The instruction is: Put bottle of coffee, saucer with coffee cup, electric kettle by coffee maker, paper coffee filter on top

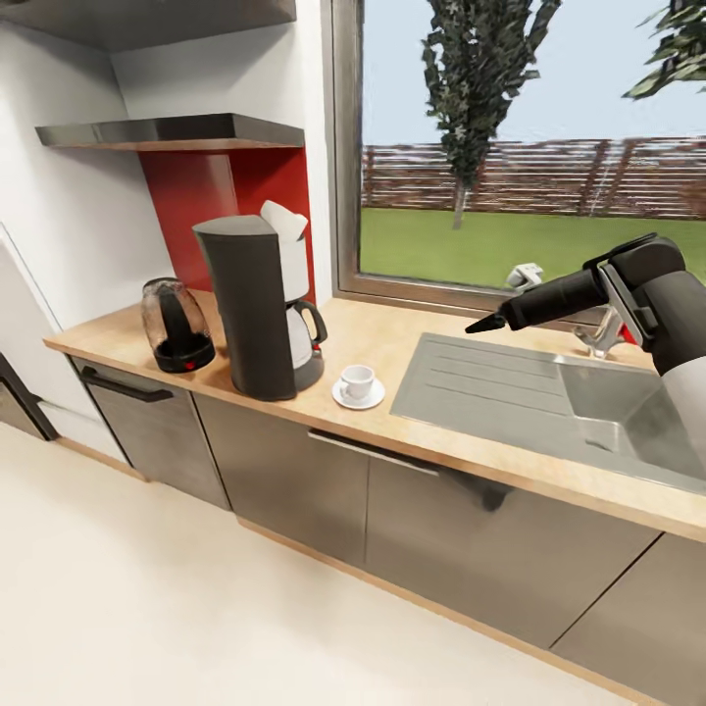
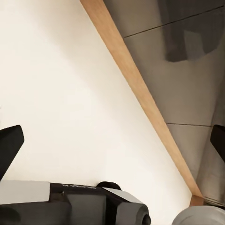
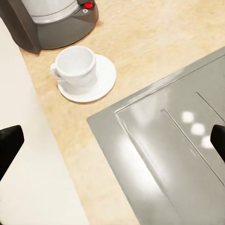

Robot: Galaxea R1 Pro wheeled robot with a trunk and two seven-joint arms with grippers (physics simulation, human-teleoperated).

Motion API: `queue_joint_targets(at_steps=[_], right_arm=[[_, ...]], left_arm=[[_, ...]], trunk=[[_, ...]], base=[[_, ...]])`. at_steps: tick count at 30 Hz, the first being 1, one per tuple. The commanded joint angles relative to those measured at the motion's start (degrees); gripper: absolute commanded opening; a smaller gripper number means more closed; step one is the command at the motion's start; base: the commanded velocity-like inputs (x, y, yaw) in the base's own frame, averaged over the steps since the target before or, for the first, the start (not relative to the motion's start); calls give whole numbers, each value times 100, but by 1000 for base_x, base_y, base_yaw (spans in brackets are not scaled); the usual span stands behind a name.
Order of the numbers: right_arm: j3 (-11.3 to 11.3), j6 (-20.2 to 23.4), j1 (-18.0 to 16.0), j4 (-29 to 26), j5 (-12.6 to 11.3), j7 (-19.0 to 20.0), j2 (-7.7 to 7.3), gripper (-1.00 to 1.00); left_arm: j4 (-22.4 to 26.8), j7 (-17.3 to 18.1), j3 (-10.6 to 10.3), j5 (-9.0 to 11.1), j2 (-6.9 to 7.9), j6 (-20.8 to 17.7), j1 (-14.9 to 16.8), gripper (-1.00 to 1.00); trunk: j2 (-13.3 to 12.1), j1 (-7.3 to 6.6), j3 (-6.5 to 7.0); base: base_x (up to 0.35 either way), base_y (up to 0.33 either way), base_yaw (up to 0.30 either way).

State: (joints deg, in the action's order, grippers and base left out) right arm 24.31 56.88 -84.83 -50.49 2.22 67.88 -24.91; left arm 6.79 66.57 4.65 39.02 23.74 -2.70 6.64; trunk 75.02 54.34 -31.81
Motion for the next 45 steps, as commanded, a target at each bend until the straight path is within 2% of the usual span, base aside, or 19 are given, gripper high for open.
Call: queue_joint_targets(at_steps=[1, 3, 7, 11, 12, 16, 18, 21, 24, 25, 29, 30, 33, 36, 39, 40, 42, 43, 45], right_arm=[[9, 33, -7, -4, 24, 31, -4, 100], [7, 30, 2, -4, 24, 22, -3, 100], [-30, -163, 346, -46, -14, 1, 2, 100], [-643, -413, 840, -63, -648, -10, 59, 100], [-896, -455, 1049, -122, -926, -62, 117, 100], [-1207, -494, 1590, -815, -1286, -468, 379, 100], [-1306, -393, 2220, -1945, -1428, -934, 639, 100], [-1354, -162, 2810, -2683, -1577, -1200, 902, 100], [-1364, -99, 3314, -2981, -1703, -1287, 1115, 100], [-1371, -81, 3969, -3159, -1759, -1357, 1406, 100], [-1374, -398, 4644, -3184, -1764, -1400, 1491, 100], [-1386, -896, 5440, -3167, -1761, -1388, 1489, 100], [-1396, -1038, 5994, -3155, -1760, -1395, 1483, 100], [-1404, -1506, 6536, -3000, -1760, -1378, 1472, 100], [-1409, -2075, 7046, -2368, -1759, -1369, 1458, 100], [-1412, -2473, 7182, -1793, -1759, -1359, 1450, 100], [-1412, -2811, 7236, -1342, -1760, -1347, 1443, 100], [-1411, -3163, 7270, -848, -1757, -1344, 1411, 100], [-1411, -4058, 7312, 821, -1753, -1369, 1191, 100]], left_arm=[[-2, 22, 45, -35, -1, -29, 4, 100], [-2, 22, 45, -35, -1, -29, 4, 100], [-2, 22, 45, -35, -1, -29, 4, 100], [-2, 22, 45, -35, -1, -29, 4, 100], [-2, 22, 45, -35, -1, -30, 4, 100], [-2, 22, 45, -35, -1, -29, 4, 100], [-2, 22, 45, -35, -1, -29, 4, 100], [-2, 22, 45, -35, -4, -29, 4, 100], [-2, 22, 45, -35, -6, -29, 4, 100], [-2, 22, 45, -35, -9, -29, 4, 100], [-2, 22, 45, -35, -9, -29, 4, 100], [-2, 22, 45, -35, -10, -29, 4, 100], [-2, 22, 45, -35, -4, -29, 4, 100], [-2, 22, 45, -35, -2, -29, 4, 100], [-2, 22, 45, -35, -1, -29, 4, 100], [-2, 22, 45, -35, -3, -29, 4, 100], [-2, 22, 45, -35, -5, -29, 4, 100], [-2, 22, 45, -35, -9, -29, 4, 100], [-2, 22, 39, -35, -21, -27, 4, 100]], trunk=[[4, 0, -6], [4, 0, -6], [4, 0, -6], [4, 0, -6], [4, 0, -6], [4, 0, -6], [4, 0, -6], [4, 0, -6], [4, 0, -6], [4, 0, -6], [4, 0, -6], [4, 0, -6], [4, 0, -6], [4, 0, -6], [4, 0, -6], [4, 0, -6], [4, 0, -6], [4, 0, -6], [4, 0, -6]], base=[[-20, 12, 0], [-12, 7, 0], [-2, 1, 0], [0, 0, 0], [0, 0, 0], [0, 0, 0], [0, 0, 0], [0, 0, 0], [0, 0, 0], [0, 0, 0], [0, 0, 0], [0, 0, 0], [0, 0, 0], [0, 0, 0], [0, 0, 0], [0, 0, 0], [0, 0, 0], [0, 0, 0], [0, 0, 0]])
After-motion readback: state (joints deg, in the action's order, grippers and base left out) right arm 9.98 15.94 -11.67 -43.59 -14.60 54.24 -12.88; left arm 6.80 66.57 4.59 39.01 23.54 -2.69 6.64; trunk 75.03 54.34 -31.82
